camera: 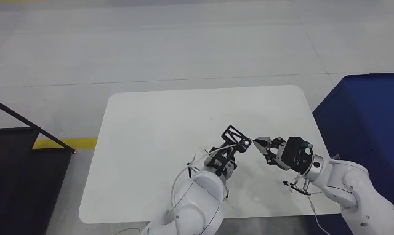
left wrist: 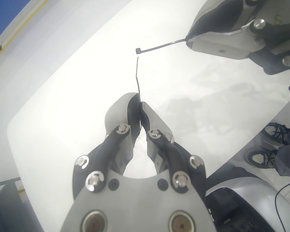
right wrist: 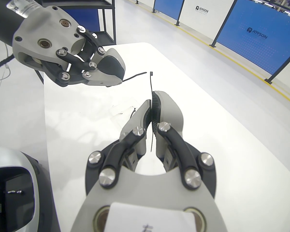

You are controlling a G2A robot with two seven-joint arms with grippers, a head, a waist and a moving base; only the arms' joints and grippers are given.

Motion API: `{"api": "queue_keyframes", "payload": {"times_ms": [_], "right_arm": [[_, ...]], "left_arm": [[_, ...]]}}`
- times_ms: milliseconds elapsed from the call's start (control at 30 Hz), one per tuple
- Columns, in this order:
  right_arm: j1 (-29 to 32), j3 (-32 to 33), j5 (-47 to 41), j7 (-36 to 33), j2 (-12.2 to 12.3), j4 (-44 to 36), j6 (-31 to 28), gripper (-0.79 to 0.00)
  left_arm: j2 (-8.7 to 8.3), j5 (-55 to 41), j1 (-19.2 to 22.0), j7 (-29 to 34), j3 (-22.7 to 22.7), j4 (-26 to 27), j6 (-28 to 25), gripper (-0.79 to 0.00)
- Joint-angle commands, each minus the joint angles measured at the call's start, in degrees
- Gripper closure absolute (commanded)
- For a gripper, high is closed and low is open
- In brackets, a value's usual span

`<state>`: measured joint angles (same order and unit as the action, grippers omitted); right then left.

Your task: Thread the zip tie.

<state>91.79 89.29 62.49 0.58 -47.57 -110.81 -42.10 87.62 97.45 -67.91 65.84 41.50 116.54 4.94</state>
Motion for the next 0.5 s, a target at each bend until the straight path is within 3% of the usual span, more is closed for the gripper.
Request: {"api": "queue_keyframes", "payload": {"times_ms": [0,467], "right_arm": [[0.0,0.0,0.0,0.0,0.0,0.0,0.0,0.0],[0.0,0.0,0.0,0.0,0.0,0.0,0.0,0.0]], "left_arm": [[0.15,0.2,-0.1,-0.1,0.0,0.1,-0.1,0.0],[1.73,0.9,1.1,0.4,-0.5,-1.8,0.2,0.0]]}}
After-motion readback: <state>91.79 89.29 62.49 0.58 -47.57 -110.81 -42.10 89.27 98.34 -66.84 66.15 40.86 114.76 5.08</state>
